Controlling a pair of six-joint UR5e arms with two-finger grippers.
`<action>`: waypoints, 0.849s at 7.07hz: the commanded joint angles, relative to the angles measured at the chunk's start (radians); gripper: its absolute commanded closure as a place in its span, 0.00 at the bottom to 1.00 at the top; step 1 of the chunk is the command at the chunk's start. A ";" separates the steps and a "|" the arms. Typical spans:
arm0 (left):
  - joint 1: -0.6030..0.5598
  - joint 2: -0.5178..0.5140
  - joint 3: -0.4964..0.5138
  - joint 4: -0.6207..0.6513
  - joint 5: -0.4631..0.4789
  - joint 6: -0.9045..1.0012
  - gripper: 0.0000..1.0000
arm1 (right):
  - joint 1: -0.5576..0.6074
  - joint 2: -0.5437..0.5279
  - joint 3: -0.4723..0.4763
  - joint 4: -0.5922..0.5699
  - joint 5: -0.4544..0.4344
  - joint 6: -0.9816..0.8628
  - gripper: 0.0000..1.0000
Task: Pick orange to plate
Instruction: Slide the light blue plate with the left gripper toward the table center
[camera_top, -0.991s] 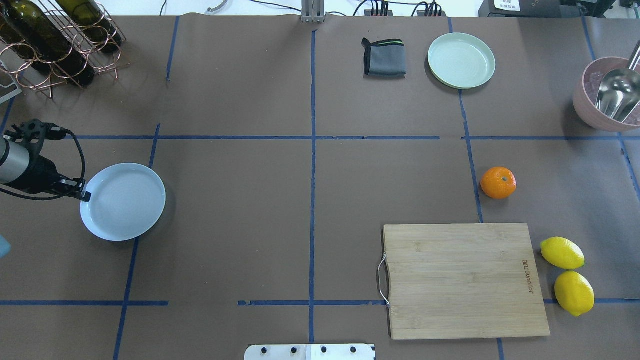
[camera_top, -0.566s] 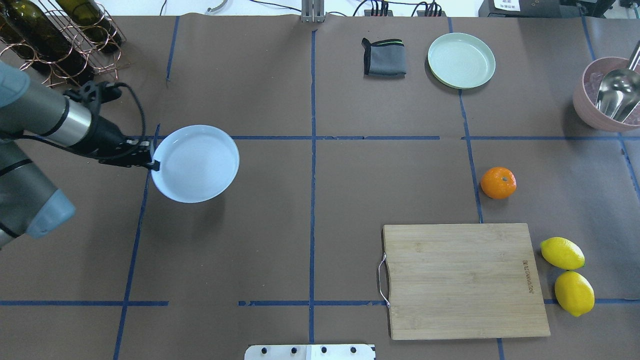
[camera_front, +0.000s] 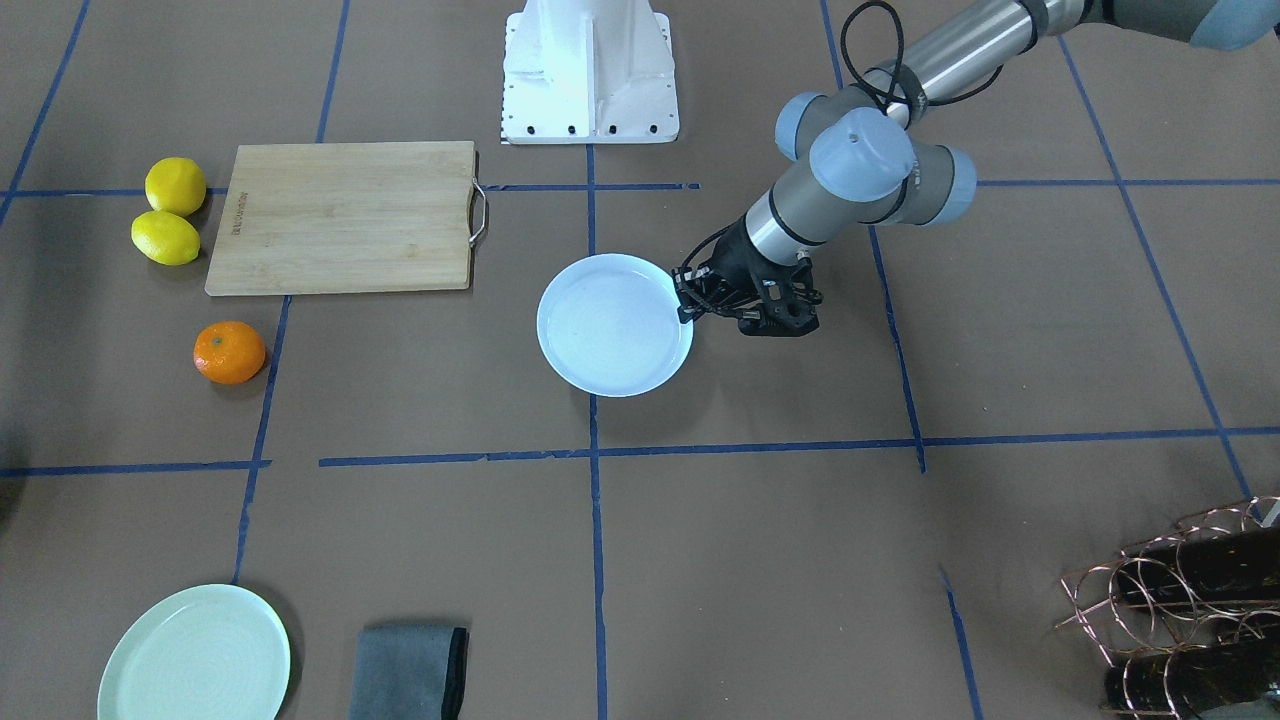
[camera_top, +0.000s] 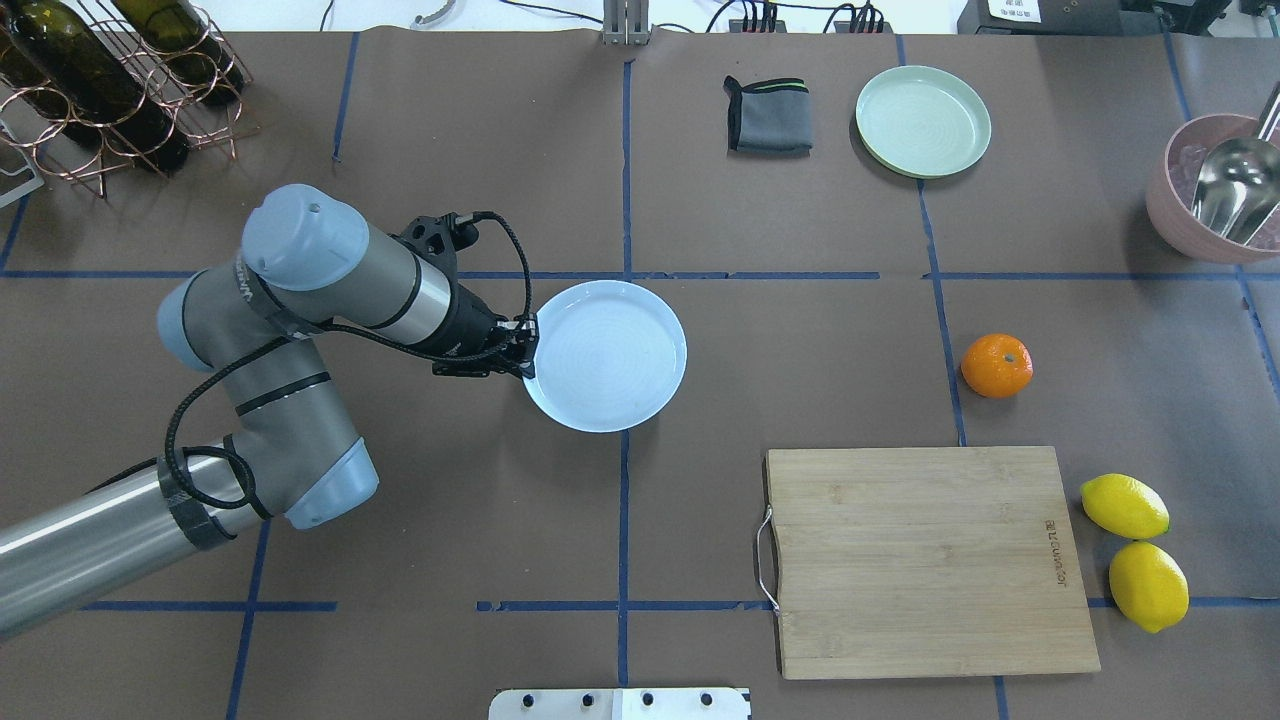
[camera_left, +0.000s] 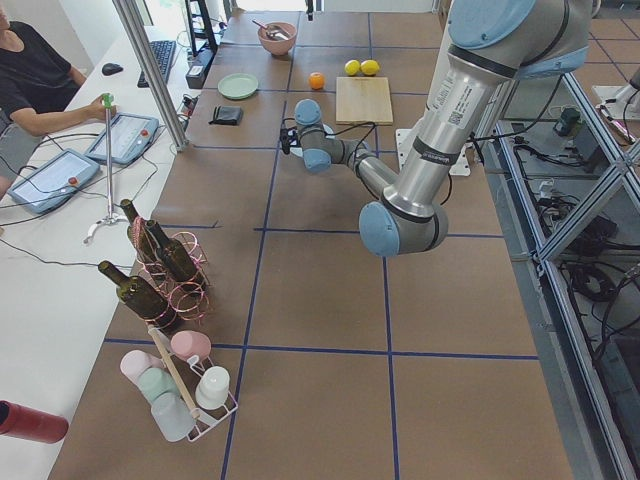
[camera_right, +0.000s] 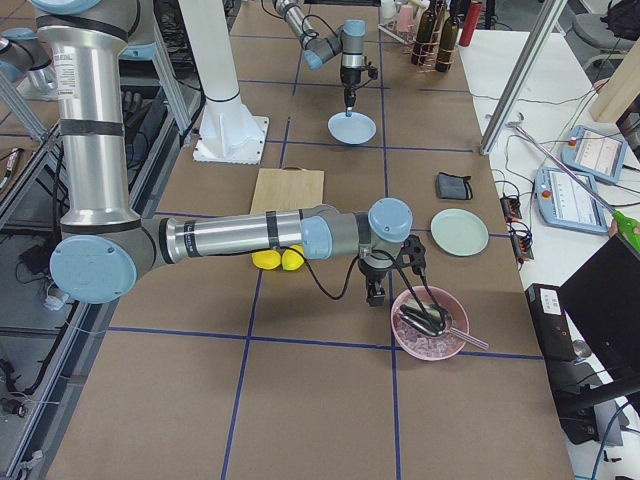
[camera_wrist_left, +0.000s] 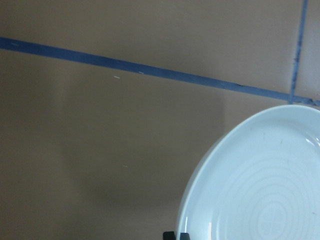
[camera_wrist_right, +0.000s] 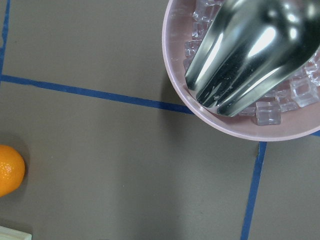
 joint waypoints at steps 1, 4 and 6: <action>0.037 -0.011 0.030 0.000 0.030 -0.005 1.00 | 0.000 0.000 0.001 0.000 0.002 0.001 0.00; 0.066 -0.022 0.029 -0.006 0.082 -0.005 1.00 | -0.015 0.009 0.005 0.000 0.005 0.001 0.00; 0.065 -0.020 0.015 -0.010 0.082 -0.006 0.53 | -0.069 0.012 0.005 0.078 0.017 0.002 0.00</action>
